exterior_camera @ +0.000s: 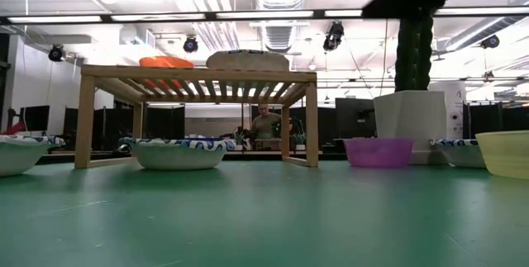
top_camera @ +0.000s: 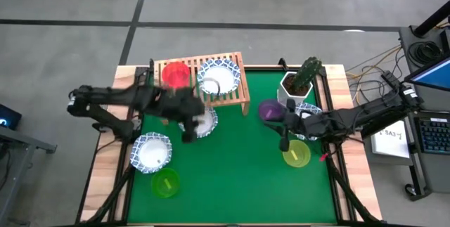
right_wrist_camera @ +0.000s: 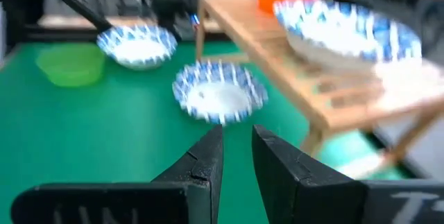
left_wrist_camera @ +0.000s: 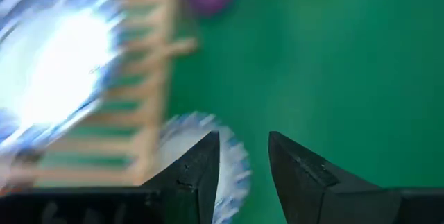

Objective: Place and stack bowls onto a shelf
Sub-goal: Stack the yellow bowl on top of the red bowl on the shelf

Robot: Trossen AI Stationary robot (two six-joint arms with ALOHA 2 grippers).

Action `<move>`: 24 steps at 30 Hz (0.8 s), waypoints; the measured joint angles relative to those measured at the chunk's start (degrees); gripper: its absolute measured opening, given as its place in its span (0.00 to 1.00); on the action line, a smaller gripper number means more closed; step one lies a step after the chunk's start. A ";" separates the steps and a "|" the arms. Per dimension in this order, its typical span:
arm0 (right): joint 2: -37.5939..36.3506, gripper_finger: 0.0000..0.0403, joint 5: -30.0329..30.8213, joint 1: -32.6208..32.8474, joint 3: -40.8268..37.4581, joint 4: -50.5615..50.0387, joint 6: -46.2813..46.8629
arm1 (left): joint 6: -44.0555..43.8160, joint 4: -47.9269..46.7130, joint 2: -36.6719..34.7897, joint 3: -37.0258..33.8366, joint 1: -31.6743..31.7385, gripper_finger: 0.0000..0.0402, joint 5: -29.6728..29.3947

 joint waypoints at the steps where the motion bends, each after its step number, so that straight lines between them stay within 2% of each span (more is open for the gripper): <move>1: 0.53 0.16 0.02 -0.08 0.62 -2.23 2.35 | 0.46 2.82 -0.78 -1.37 -2.51 0.27 0.00; 7: 4.40 0.16 -0.69 -0.33 2.07 -10.86 14.89 | 7.70 24.88 -4.18 -12.81 -15.27 0.27 -2.23; 13: 7.74 0.16 -9.41 -0.31 4.92 -19.18 25.49 | 12.91 42.87 -4.35 -23.11 -20.75 0.27 -3.14; 20: 12.61 0.16 -15.69 -0.31 10.04 -28.94 31.21 | 8.70 46.53 -4.32 -28.73 -20.56 0.27 -3.43; 24: 15.91 0.16 -23.45 -0.30 13.69 -36.66 37.43 | 3.43 43.81 -4.23 -28.66 -20.58 0.27 -3.36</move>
